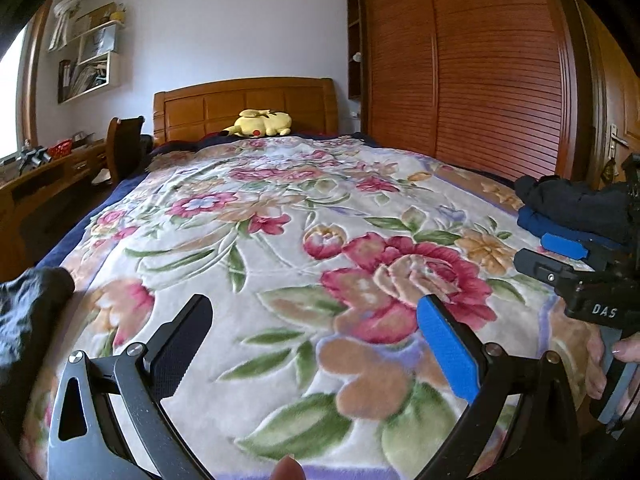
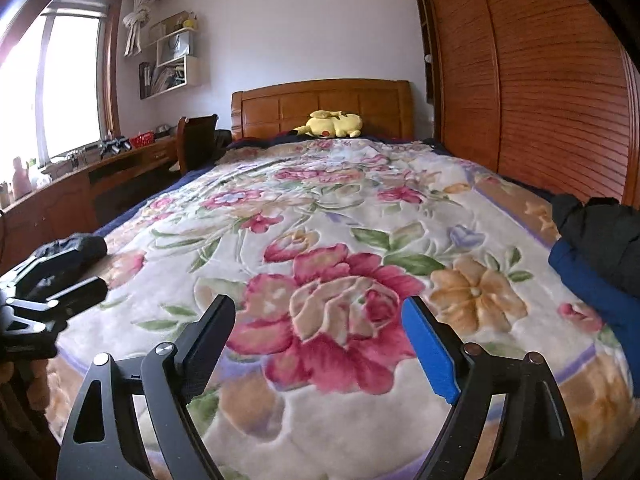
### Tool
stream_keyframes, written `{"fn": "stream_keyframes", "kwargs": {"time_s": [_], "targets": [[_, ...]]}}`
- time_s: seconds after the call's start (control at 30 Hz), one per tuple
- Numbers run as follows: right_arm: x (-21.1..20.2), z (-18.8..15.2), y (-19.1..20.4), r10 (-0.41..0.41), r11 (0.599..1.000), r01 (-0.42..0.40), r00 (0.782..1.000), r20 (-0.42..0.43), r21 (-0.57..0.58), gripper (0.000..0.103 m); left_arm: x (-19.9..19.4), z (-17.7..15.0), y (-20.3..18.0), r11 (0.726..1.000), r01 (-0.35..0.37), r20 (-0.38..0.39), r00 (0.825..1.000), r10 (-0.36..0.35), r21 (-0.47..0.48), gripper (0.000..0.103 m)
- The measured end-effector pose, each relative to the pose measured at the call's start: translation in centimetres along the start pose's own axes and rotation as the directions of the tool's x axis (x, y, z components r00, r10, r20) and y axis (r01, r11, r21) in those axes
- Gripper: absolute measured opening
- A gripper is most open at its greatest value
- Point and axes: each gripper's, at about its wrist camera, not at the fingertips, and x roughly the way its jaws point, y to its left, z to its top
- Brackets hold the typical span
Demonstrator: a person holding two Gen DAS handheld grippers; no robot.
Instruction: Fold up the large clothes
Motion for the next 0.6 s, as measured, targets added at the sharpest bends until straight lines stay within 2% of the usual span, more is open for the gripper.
{"fn": "stream_keyframes", "kwargs": {"time_s": [0.27,0.6], "targets": [[-0.6,-1.0,0.5,-0.005,0.999,0.006,1.0,0.02,-0.031,0.087,-2.1,-0.6,0.6,0.999,-0.024,0.029,0.999,0.025,-0.029,0.102],[-2.9,-3.0,2.5,-0.015,0.998,0.021,0.995,0.099,-0.058,0.087,-5.1,-1.3,0.4,0.997,-0.075,0.073,0.994,0.076,-0.021,0.102]]}}
